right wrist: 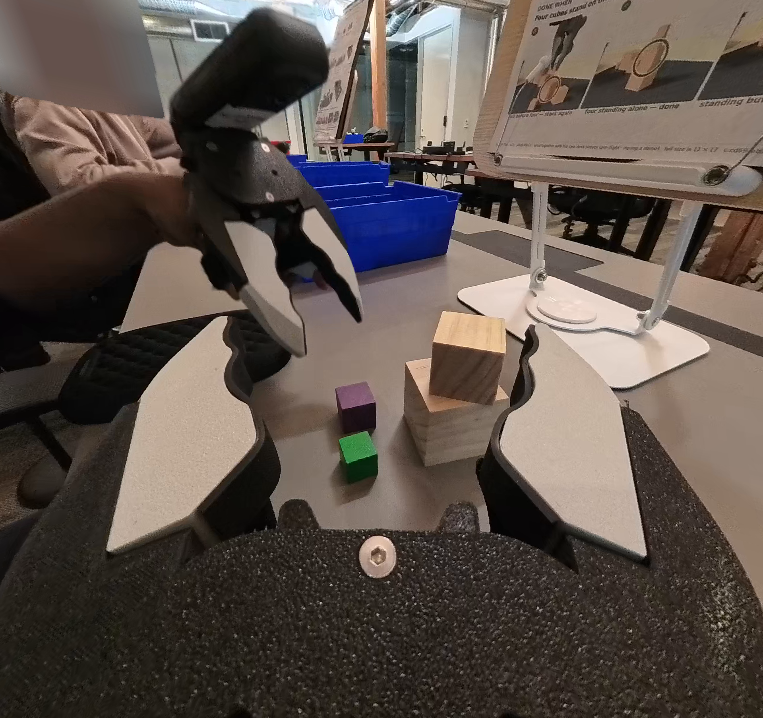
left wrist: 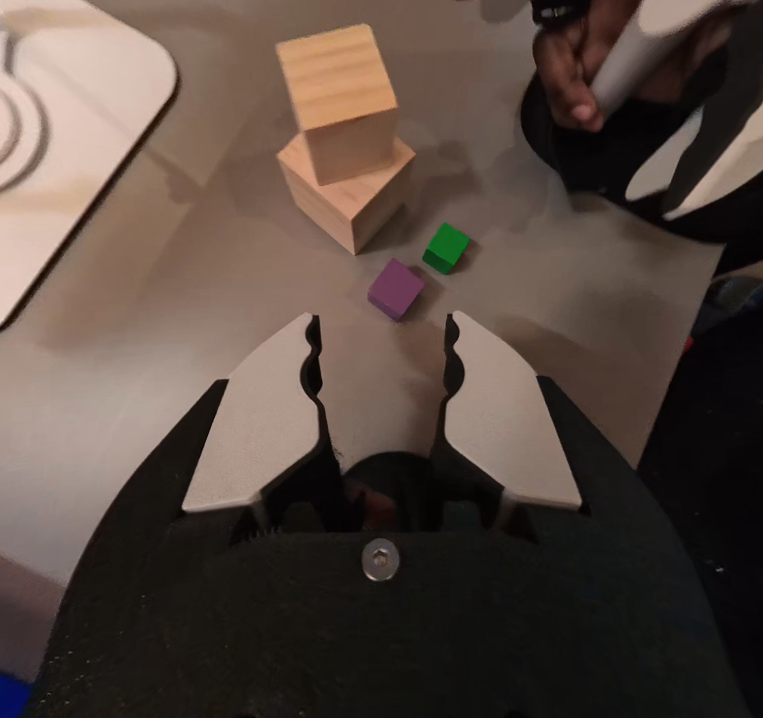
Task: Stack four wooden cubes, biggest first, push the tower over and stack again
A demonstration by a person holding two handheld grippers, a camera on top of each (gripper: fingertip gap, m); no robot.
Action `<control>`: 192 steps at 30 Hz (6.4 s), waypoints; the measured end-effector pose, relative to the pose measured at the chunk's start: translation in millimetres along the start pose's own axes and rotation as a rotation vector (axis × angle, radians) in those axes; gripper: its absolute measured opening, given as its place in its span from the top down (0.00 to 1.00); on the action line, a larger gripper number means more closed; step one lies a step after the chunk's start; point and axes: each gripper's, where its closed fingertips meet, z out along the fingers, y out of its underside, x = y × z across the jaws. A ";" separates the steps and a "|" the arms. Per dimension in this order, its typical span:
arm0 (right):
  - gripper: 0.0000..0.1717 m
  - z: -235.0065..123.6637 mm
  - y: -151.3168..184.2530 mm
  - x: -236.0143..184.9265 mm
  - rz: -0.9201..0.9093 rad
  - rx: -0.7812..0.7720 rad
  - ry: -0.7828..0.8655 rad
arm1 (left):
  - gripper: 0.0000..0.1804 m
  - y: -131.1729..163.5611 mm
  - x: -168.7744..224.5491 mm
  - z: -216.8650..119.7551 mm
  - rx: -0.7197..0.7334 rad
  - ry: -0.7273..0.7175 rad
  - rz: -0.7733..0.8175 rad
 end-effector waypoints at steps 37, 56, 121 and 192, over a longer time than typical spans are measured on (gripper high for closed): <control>0.29 0.1 0.0 1.4 0.012 0.000 0.004 | 0.85 -89.3 -29.4 -44.9 -0.098 -0.107 0.086; 0.29 -1.1 -1.7 4.1 0.035 0.014 0.006 | 0.85 -105.4 -21.8 28.0 -0.228 -0.105 0.099; 0.28 -0.9 -1.3 2.5 0.019 0.008 0.004 | 0.88 -121.7 -19.7 5.0 -0.033 -0.070 0.145; 0.51 -7.7 -11.9 16.4 0.046 0.015 0.074 | 0.25 -19.7 -1.4 -73.8 1.015 -0.194 0.030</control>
